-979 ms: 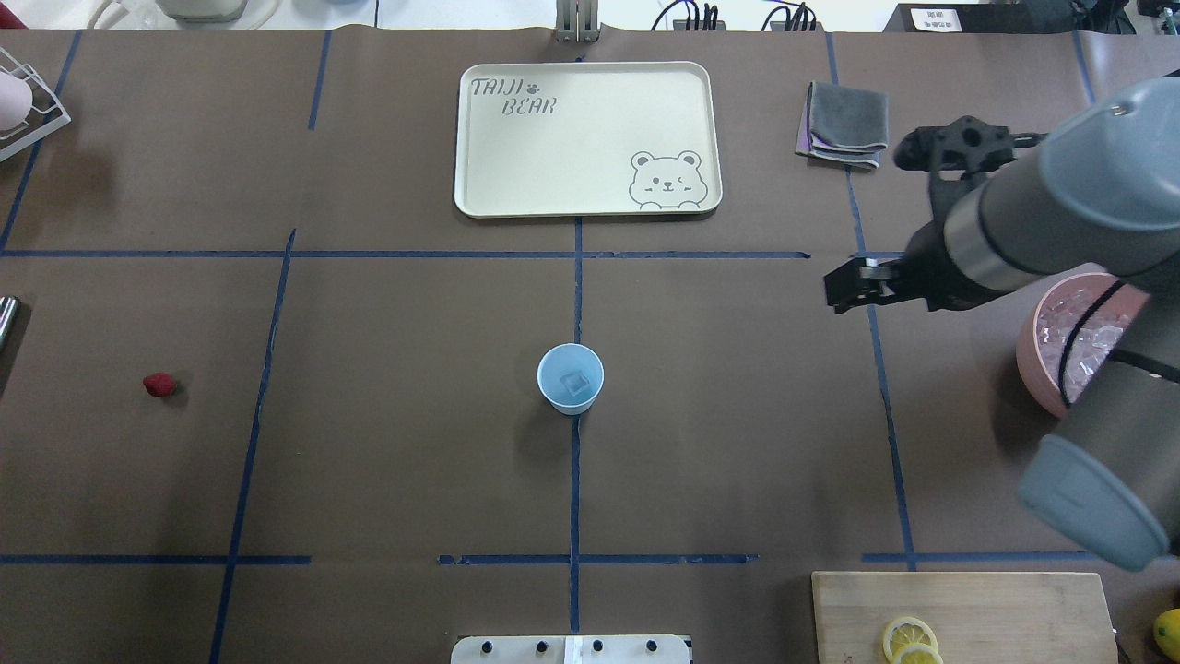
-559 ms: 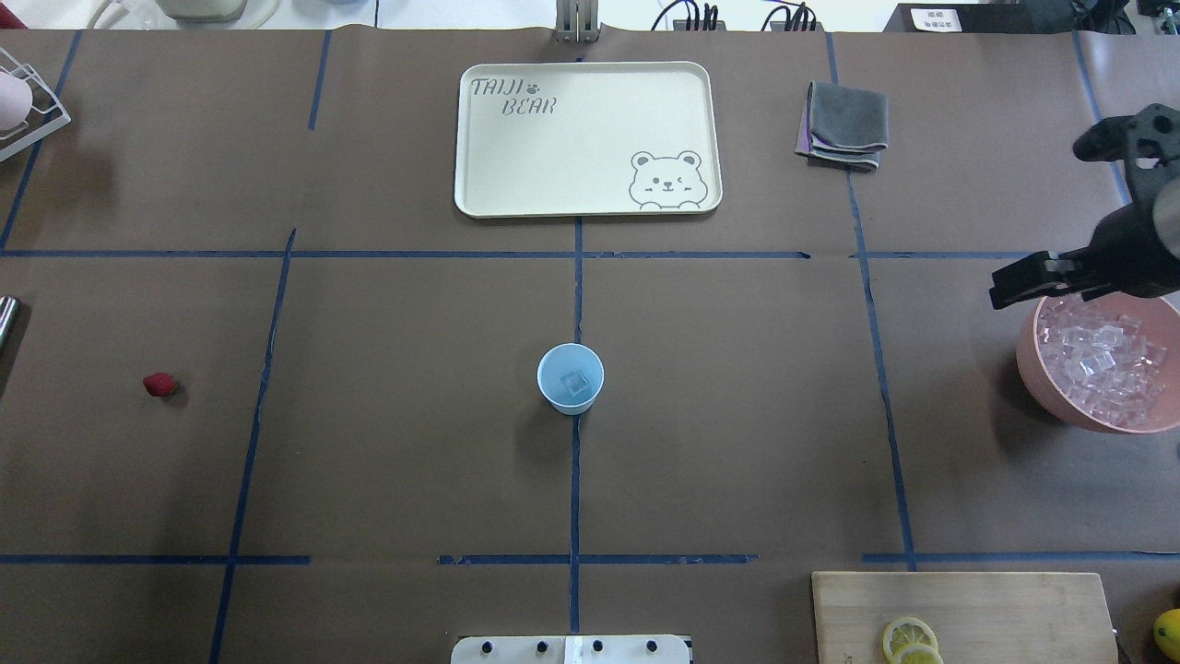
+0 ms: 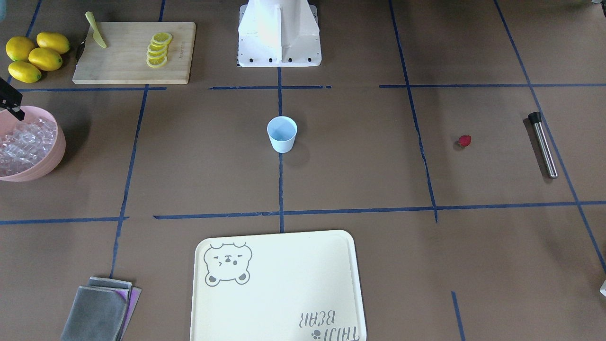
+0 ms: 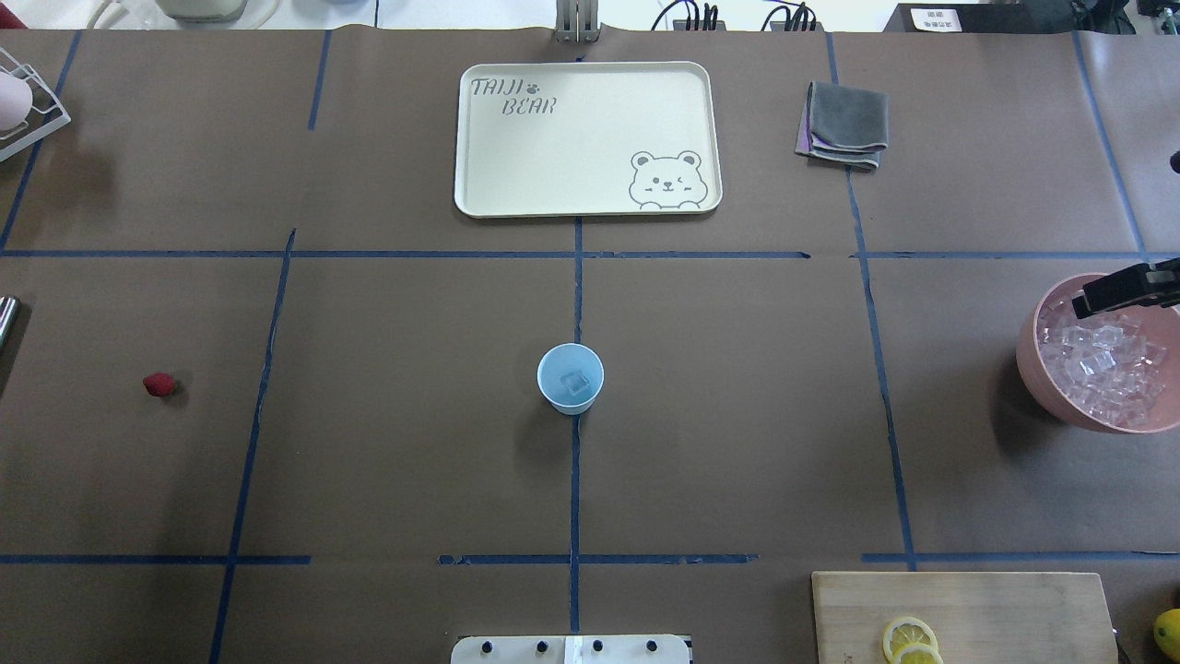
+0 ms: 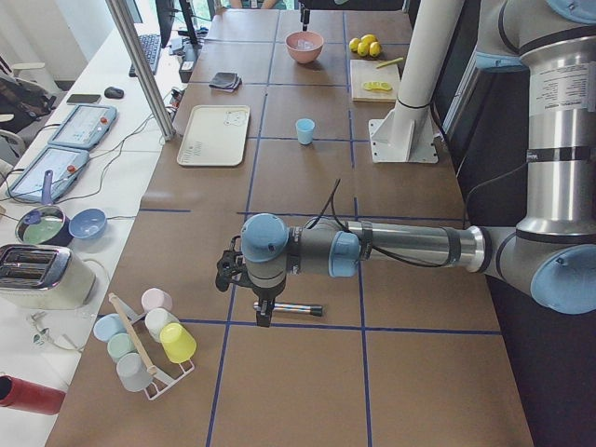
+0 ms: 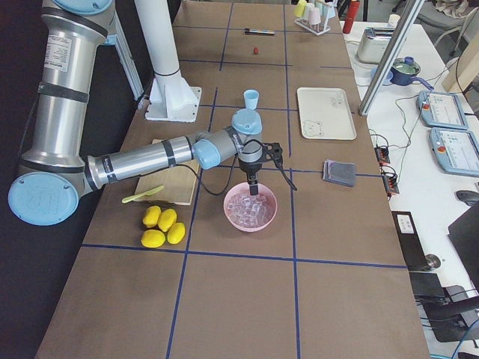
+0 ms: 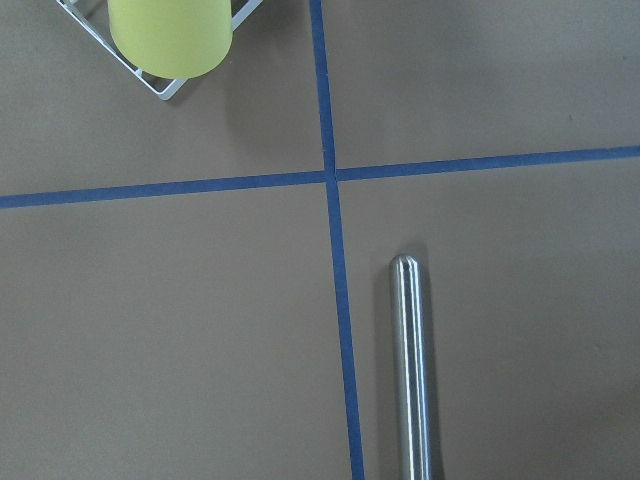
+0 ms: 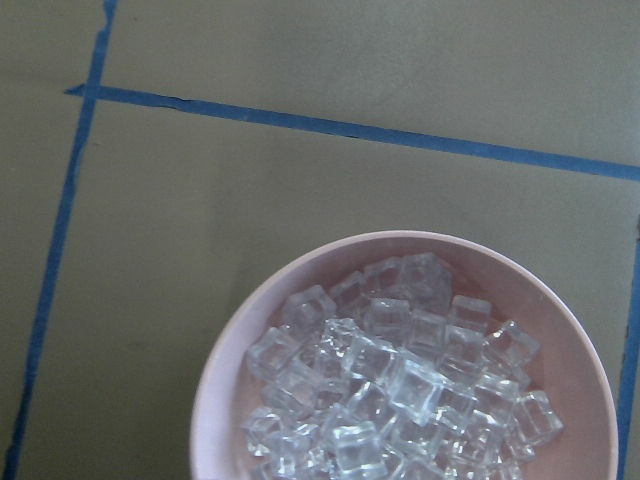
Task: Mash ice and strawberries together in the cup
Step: 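Move the right gripper back over the pink ice bowl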
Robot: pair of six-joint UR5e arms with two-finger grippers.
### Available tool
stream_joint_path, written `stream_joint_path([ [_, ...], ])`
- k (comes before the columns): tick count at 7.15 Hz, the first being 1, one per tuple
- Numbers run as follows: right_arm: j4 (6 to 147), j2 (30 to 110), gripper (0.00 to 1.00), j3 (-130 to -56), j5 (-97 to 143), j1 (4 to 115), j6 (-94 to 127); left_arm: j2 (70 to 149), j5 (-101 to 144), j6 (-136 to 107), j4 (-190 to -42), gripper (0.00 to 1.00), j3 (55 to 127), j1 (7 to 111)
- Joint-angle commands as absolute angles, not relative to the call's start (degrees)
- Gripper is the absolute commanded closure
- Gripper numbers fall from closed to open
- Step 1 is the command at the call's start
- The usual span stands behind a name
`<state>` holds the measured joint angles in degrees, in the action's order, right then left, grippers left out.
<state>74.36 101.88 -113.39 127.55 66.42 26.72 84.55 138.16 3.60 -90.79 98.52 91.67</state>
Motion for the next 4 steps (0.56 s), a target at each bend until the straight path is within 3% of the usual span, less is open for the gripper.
stream_joint_path([
  [1, 70.6, 101.6, 0.01, -107.9, 127.6, 66.4, 26.7, 84.6, 138.2, 3.6, -90.8, 0.0, 98.4, 91.7],
  [4, 70.6, 101.5, 0.01, -107.8, 127.5, 62.4, 26.8, 84.6, 138.2, 3.6, -90.8, 0.0, 98.4, 91.7],
])
